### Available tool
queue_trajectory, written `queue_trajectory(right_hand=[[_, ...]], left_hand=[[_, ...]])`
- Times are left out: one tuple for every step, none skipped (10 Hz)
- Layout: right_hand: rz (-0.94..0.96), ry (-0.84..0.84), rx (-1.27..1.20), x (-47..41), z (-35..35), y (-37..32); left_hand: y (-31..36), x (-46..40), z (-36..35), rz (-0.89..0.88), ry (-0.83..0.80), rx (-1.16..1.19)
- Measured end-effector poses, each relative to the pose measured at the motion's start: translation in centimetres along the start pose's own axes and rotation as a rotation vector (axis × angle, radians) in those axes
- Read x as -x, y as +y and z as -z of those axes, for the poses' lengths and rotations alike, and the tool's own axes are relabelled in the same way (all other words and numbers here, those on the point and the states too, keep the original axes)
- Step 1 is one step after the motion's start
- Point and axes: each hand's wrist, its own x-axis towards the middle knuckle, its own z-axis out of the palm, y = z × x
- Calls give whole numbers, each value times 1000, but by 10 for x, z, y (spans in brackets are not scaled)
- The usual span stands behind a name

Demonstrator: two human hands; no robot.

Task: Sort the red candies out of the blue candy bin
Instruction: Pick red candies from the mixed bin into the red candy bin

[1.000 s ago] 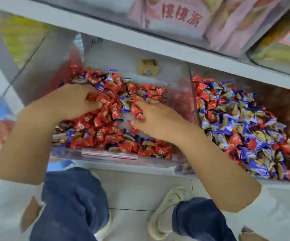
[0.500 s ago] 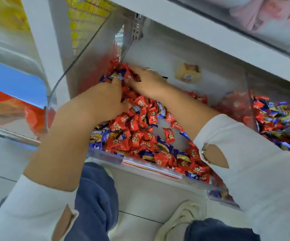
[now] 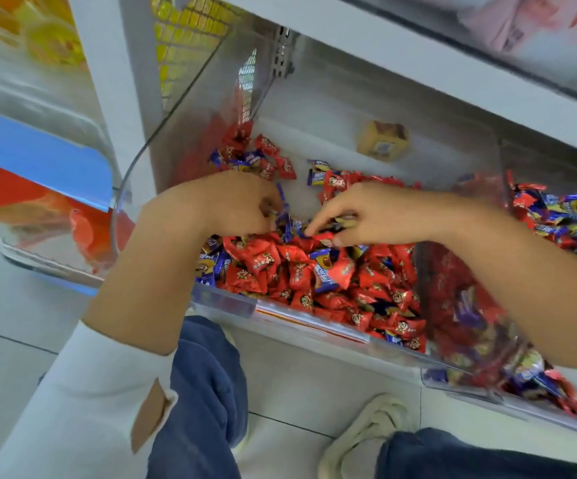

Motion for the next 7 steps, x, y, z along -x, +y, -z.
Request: queue_trajectory(right_hand=[[-84, -21, -156, 23, 13, 6], [-179, 79, -51, 31, 9, 10], [-213, 79, 31, 30, -7, 3], [-279, 95, 81, 26, -26, -1], [-301, 166, 81, 32, -51, -4], [-392, 287, 50, 49, -64, -3], [-489, 367, 44, 59, -71, 0]], left_hand=[[-6, -7, -8, -62, 66, -69], [-7, -15, -13, -98, 88, -83], [0, -22, -16, -147, 136, -101], [14, -18, -21, -208, 144, -92], [32, -12, -27, -313, 145, -106], [45, -12, -38, -392, 108, -138], [53, -15, -48, -399, 5, -245]])
